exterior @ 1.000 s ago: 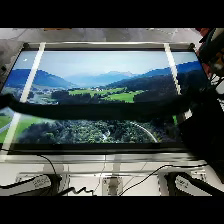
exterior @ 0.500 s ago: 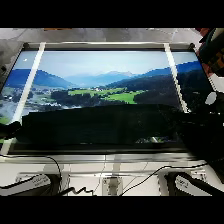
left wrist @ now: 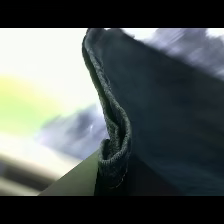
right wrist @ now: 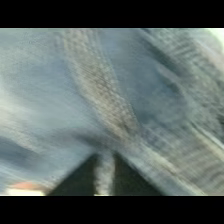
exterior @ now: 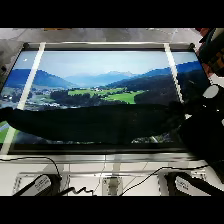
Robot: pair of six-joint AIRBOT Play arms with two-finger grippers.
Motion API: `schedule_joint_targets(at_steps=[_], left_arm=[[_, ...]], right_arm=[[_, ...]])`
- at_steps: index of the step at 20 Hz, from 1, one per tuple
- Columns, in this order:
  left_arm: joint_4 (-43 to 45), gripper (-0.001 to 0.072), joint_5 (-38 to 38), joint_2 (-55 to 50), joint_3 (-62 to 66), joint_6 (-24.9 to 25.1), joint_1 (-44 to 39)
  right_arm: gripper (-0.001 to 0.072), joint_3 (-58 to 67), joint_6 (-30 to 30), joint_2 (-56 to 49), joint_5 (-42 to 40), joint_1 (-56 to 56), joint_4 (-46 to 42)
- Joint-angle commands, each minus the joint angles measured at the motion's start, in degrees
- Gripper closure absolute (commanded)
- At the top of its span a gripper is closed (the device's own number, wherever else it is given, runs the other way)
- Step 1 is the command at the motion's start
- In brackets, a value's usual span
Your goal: Fold the clothes and pants, and hang the long-sleeved shirts on hangers.
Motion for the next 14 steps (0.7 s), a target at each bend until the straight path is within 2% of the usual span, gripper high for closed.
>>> schedule_joint_targets(at_steps=[1, 4, 6, 10, 14], left_arm=[[-13.4, 0.0667, 0.9, 6.5, 0.9, 2.4, -4.2], [-28.5, 0.0668, 0.5, 11.1, 0.9, 3.7, -7.6], [-35.9, 0.0667, -0.8, 13.3, 0.9, 5.8, -10.2], [-44.9, 0.0667, -0.9, 15.2, 0.9, 5.8, -14.5], [-46.4, 0.0667, -1.1, 15.1, 0.9, 5.8, -17.4]], right_arm=[[0.0663, 0.7, 0.7, -0.4, -19.3, 11.3, 10.0], [0.0663, 1.1, 5.7, -3.4, -34.6, 24.9, 10.1], [0.0664, 2.4, 8.3, -7.7, -40.2, 33.7, 10.1], [0.0664, 9.2, 11.1, -20.6, -43.3, 48.4, 14.6], [0.0664, 21.3, 11.1, -32.8, -43.2, 59.6, 19.4]])
